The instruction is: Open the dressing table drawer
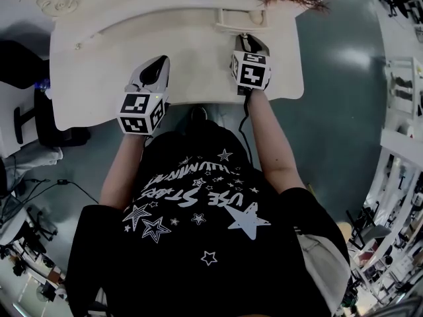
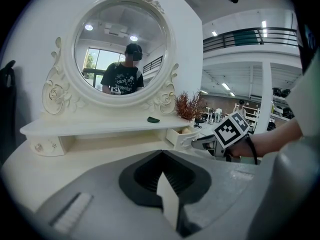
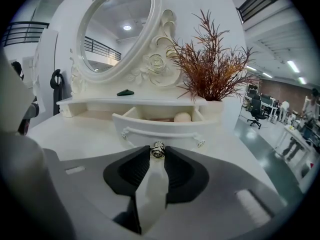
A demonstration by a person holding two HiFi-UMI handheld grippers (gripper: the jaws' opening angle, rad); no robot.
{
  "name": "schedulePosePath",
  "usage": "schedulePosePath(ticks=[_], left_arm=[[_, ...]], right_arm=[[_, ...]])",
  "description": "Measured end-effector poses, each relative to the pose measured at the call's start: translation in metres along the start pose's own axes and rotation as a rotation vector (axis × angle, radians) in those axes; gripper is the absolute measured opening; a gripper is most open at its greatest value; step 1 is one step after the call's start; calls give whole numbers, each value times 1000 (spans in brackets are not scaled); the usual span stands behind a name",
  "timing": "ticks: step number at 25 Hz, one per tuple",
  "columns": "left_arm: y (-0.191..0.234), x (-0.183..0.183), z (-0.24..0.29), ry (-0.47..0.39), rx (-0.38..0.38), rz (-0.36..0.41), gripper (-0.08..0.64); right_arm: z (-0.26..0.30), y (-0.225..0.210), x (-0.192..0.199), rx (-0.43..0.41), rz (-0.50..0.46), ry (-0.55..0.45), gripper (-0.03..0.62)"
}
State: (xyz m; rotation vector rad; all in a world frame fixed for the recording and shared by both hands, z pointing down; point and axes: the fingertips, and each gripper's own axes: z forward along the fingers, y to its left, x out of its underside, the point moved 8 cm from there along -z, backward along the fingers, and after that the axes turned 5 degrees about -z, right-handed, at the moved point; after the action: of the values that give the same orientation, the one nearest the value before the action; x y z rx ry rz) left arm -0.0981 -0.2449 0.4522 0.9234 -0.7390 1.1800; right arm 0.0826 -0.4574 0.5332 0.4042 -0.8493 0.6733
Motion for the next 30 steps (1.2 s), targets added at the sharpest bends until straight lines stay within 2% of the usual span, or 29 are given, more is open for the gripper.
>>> schedulePosePath(ticks=[9, 11, 13, 18, 22, 26, 30], left_arm=[[7, 6, -14, -1, 7, -12, 2], [11, 6, -17, -3, 12, -8, 2], [16, 5, -20, -10, 21, -5, 2], [25, 0, -33, -37, 57, -2, 2], [36, -4, -47, -41, 120, 10, 2], [50, -2, -69, -14, 183, 35, 2], [64, -6, -90, -23, 238, 56, 2]], right_arm=[[-3, 1, -1, 18, 22, -10, 130], [-6, 2, -3, 25, 32, -25, 201], [-13, 4, -4, 38, 37, -33, 209], [-37, 13, -6, 85, 44, -41, 206], [-67, 23, -12, 159, 70, -70, 196], [-104, 45, -14, 232, 104, -87, 155], [-138, 71, -13, 288, 146, -109, 135]])
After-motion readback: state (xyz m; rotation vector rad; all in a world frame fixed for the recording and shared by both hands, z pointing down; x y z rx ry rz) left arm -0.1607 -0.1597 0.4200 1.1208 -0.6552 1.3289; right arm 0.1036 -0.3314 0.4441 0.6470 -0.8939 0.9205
